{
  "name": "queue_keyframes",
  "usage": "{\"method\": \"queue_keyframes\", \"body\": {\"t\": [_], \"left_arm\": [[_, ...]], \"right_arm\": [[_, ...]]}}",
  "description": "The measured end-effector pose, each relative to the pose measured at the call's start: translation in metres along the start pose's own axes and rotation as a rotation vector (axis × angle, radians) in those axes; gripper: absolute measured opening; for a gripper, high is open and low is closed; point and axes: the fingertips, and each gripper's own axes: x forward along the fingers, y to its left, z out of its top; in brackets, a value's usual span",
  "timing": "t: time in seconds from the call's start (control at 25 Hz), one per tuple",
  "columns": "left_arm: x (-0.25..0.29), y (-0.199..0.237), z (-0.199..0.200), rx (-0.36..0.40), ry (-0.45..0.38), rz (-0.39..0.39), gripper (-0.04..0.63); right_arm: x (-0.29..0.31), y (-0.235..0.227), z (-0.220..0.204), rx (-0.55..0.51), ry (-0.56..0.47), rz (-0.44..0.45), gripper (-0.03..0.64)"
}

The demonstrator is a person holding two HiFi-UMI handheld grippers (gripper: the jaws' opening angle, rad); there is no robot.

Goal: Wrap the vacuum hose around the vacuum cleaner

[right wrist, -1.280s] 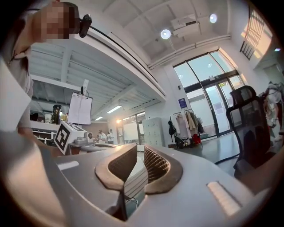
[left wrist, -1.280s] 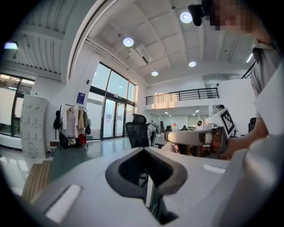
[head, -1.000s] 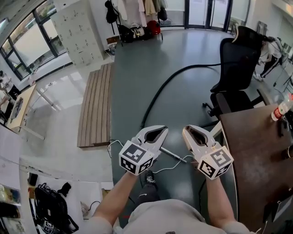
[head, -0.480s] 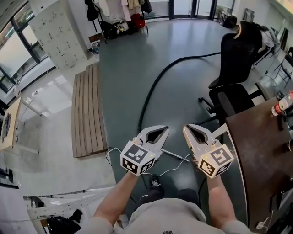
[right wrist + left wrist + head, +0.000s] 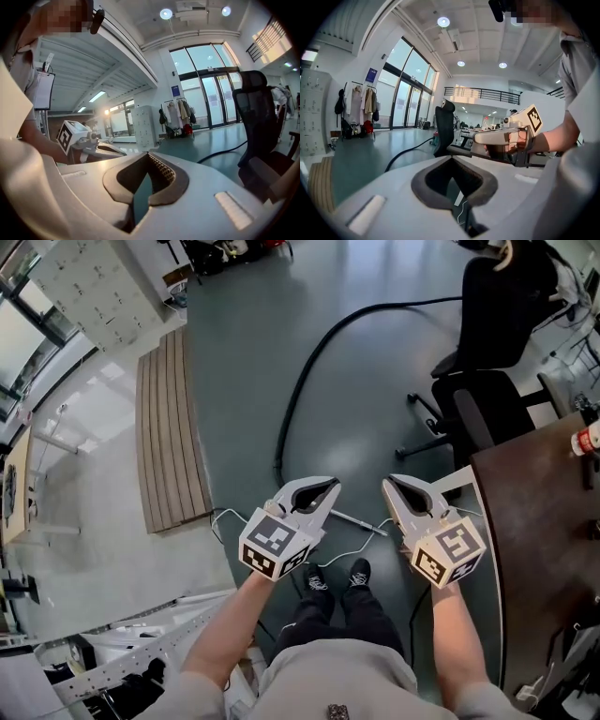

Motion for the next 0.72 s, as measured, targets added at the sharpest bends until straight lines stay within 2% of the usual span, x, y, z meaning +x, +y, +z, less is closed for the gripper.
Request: {"method": "queue_keyframes", "body": {"t": [0.12, 0.28, 0.52, 0.72], "left_arm": [[0.02, -0.005, -0.033, -0.015, 0.057, -0.019, 0.0], [0.053, 0.002, -0.103, -0.041, 0.122, -0.046, 0.0], [0.085, -0.003, -0.231, -0.091, 0.265, -0.103, 0.0], [0.099, 0.0, -0.348, -0.112, 0.383, -0.145, 0.0]], "right_arm": [[-0.003, -0.023, -0.033, 0.011, 0.059, -0.011, 0.021], [0.007, -0.055, -0.105, 0.017, 0.136, -0.034, 0.023], [0.013, -0.074, -0.241, 0.059, 0.309, -0.038, 0.095], [0.025, -0.071, -0.383, 0.045, 0.516, 0.028, 0.144]]}}
